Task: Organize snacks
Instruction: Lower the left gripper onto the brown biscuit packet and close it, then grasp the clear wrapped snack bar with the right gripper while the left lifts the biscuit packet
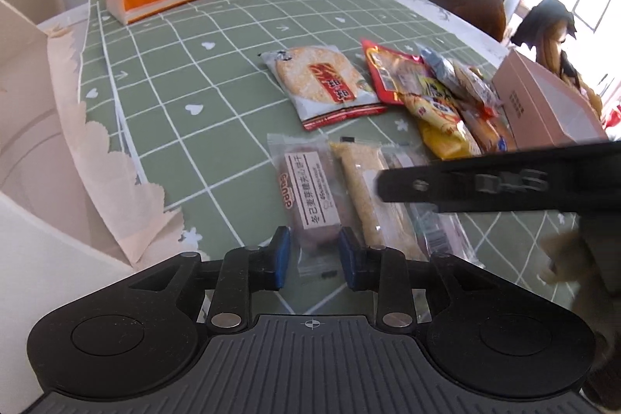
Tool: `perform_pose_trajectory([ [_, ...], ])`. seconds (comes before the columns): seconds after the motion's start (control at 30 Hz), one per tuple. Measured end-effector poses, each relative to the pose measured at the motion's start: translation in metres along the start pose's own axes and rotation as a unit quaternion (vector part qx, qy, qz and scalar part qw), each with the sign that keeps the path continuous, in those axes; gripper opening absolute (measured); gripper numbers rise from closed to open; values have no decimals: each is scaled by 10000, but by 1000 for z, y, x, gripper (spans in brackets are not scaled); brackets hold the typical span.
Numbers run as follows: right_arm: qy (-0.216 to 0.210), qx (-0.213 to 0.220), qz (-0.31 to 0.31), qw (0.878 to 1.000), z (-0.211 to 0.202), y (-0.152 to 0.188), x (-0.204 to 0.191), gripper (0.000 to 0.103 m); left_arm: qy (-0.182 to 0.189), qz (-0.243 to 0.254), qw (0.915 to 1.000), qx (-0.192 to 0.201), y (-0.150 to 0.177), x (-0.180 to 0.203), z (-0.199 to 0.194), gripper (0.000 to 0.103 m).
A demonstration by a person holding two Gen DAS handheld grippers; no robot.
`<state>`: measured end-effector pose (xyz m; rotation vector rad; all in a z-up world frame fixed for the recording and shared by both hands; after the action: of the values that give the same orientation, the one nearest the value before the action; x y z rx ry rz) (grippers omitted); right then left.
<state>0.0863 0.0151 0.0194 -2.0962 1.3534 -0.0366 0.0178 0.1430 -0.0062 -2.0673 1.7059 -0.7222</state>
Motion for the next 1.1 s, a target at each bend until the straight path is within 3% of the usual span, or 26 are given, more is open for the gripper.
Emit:
perform_pose_trajectory([
  [0.2,161,-176,-201,9995,4,1,-1,35,1,-84,9999,-59,-4,3,2,35],
  [0.33,768,-224,-154,9967,-4,20,32,34,-43,-105,9999,-35,-9,5,6,37],
  [0.53,941,-29,113,9955,-34,42,61,34,-229,97,9997,78,-30,12,25,46],
  [0.67,1040,56,212,9943,-42,49,69,41,-375,597,9973,202,-40,26,40,49],
  [0.73,1055,79,237,9941,-44,51,68,54,-421,883,9950,223,-39,33,42,48],
  [0.77,1035,107,251,9942,-45,51,67,55,-337,939,9948,204,-36,35,40,47],
  [0.9,802,212,134,9965,-52,50,56,56,-16,1046,9945,98,-17,33,24,45],
  [1.1,903,132,-76,9958,-27,37,44,56,32,930,9957,14,11,22,-1,45],
])
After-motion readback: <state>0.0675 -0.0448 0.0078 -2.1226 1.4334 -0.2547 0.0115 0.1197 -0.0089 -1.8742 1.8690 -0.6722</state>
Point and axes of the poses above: each gripper's, at about its wrist camera, not at the fingertips, and z roughly the way its jaws point, x to its right, y to its underside, the point moved 4 cm from there along z, roughly the way its jaws point, and after that the axes turned 1 degree about -x, right-handed, at the moved point
